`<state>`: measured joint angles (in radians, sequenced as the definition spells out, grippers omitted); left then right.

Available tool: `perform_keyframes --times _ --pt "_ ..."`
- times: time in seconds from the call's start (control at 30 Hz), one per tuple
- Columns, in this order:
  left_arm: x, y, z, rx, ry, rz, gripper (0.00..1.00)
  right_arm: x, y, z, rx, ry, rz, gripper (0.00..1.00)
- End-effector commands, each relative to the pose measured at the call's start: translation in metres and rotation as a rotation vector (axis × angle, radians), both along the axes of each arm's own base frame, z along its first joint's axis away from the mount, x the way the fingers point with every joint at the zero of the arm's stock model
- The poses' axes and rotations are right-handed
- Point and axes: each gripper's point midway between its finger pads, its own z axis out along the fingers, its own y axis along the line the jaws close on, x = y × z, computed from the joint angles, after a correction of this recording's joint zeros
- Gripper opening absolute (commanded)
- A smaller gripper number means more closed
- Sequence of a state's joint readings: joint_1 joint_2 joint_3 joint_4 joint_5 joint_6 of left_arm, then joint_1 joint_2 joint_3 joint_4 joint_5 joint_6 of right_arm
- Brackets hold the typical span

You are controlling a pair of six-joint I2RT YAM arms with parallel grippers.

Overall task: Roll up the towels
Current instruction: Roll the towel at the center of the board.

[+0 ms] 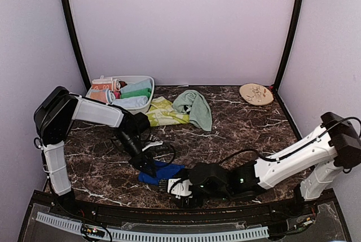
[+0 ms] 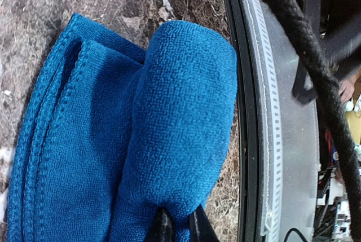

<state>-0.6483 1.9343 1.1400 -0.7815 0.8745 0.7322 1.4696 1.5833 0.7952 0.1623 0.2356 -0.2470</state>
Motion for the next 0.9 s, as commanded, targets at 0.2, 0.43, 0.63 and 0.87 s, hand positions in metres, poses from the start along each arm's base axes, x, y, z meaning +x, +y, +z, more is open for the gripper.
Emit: perform_keyframes --times 0.2,0.43,0.63,0.87 --pt "-0.002 0.011 -0.030 0.180 0.033 0.014 0.03 0.031 0.053 -0.028 -0.129 -0.316 0.086 0.74" --pt "0.002 0.011 -0.021 0.120 -0.025 0.009 0.33 0.055 0.050 -0.066 -0.160 -0.173 0.023 0.50" --pt "0.039 0.029 0.015 -0.067 -0.113 0.165 0.61 0.072 0.042 -0.067 -0.122 0.040 -0.068 0.24" --pt "0.051 0.055 0.045 -0.198 -0.316 0.212 0.75 0.071 0.035 -0.073 -0.082 0.281 -0.081 0.11"
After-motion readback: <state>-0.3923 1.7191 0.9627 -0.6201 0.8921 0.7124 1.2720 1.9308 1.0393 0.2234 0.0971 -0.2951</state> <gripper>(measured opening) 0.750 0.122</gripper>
